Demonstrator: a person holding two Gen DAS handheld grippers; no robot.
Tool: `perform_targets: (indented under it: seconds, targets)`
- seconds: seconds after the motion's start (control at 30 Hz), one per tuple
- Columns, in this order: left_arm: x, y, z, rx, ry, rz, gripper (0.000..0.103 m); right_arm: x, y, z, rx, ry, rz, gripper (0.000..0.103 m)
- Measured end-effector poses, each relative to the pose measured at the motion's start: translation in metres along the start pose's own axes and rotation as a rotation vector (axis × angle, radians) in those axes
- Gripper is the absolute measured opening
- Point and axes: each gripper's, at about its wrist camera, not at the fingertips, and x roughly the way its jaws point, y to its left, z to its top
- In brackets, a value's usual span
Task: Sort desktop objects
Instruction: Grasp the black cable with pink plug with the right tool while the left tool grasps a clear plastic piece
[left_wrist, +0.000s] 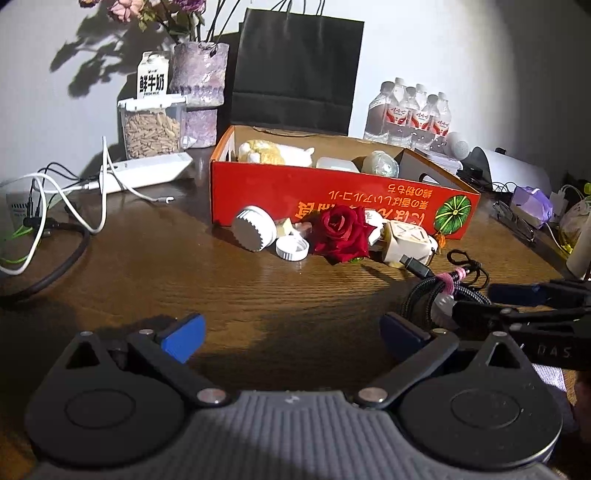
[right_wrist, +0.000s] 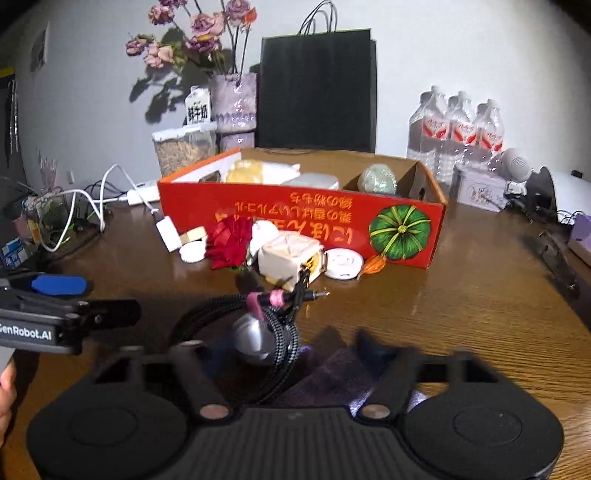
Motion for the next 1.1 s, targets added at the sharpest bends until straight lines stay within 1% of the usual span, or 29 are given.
perform_targets:
  seconds: [0.03,0.07,0.23,0.4,0.53,0.77,0.93,1.1]
  targets:
    - [0.001,0.001,0.000,-0.006,0.005,-0.001,0.103,-0.001,0.000,0.000,0.003,0.004,0.017,0.027]
    - [0.002,0.001,0.001,-0.009,0.009,0.000,0.103,-0.002,0.002,0.002,-0.001,0.004,0.013,0.012]
    - [0.003,-0.003,0.000,0.005,0.016,0.001,0.103,-0.012,0.008,0.001,-0.039,-0.033,0.003,0.011]
    - [0.004,-0.005,0.000,0.016,0.023,0.007,0.103,-0.026,0.008,0.002,-0.045,-0.071,-0.013,0.010]
    - [0.005,-0.005,0.000,0.018,0.029,0.012,0.103,-0.039,0.006,0.004,-0.049,-0.111,-0.011,0.010]
    - [0.005,-0.008,-0.001,0.031,0.029,0.021,0.103,-0.050,0.006,0.005,-0.052,-0.139,0.003,0.009]
    - [0.004,-0.004,0.002,0.018,0.014,0.017,0.103,-0.053,0.004,0.004,-0.041,-0.138,-0.002,0.009]
    - [0.012,0.005,0.024,0.019,-0.033,0.043,0.103,-0.057,-0.005,0.008,-0.022,-0.153,-0.010,0.009]
